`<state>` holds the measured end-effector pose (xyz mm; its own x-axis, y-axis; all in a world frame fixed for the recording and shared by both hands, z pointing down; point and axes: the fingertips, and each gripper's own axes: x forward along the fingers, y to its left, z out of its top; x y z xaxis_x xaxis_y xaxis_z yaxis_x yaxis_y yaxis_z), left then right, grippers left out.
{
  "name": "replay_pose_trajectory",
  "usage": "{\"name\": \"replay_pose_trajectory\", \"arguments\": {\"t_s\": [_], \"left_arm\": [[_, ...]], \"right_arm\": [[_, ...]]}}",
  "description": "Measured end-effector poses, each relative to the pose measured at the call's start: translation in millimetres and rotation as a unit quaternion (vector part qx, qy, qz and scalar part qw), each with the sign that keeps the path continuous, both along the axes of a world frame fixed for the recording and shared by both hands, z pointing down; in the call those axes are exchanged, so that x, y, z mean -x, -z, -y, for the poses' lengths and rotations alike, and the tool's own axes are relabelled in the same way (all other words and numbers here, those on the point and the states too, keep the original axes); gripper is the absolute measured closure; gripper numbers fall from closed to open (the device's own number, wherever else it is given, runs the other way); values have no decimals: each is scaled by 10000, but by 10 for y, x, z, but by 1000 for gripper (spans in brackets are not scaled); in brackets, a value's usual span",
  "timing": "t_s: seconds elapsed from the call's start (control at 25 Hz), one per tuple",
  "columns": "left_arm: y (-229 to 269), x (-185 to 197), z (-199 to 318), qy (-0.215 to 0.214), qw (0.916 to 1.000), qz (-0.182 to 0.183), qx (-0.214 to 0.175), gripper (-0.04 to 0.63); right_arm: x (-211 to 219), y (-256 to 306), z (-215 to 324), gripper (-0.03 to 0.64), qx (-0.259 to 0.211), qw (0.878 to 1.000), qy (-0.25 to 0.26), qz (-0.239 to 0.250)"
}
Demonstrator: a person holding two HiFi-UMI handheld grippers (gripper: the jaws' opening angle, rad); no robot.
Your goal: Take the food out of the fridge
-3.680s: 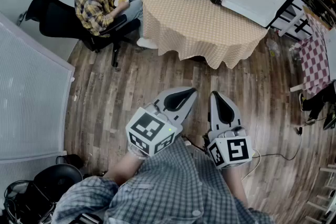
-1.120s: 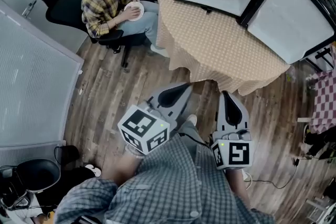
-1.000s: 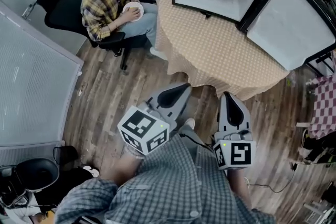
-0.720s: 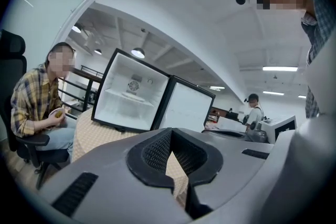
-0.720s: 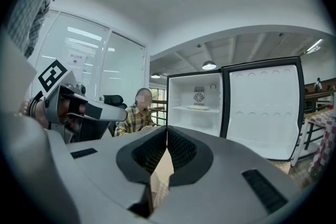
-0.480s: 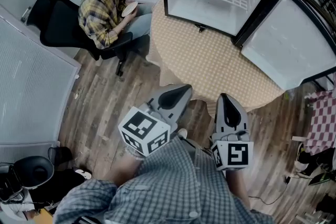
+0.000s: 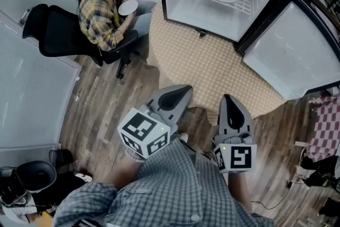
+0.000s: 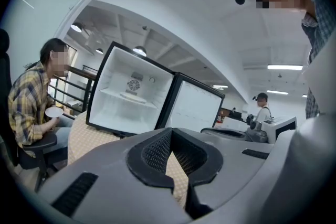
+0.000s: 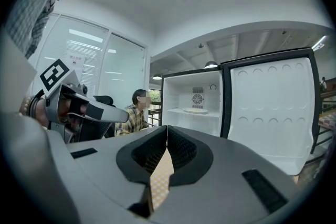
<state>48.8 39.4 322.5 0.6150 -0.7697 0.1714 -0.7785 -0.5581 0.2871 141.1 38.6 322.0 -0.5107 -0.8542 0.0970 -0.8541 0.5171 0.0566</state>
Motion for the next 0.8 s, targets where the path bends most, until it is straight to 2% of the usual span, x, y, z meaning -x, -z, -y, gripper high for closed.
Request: {"name": "replay_pose_trajectory", "arguments": {"t_s": [0.4, 0.8], "left_arm": [[32, 64, 692, -300, 9995, 75, -57, 589], [93, 309, 1479, -608, 9981, 84, -99, 589]], "right_arm": [[-65, 7, 674, 606, -6, 9983, -563, -156], [141, -6, 1491, 606, -101, 9899, -1056, -938]]}}
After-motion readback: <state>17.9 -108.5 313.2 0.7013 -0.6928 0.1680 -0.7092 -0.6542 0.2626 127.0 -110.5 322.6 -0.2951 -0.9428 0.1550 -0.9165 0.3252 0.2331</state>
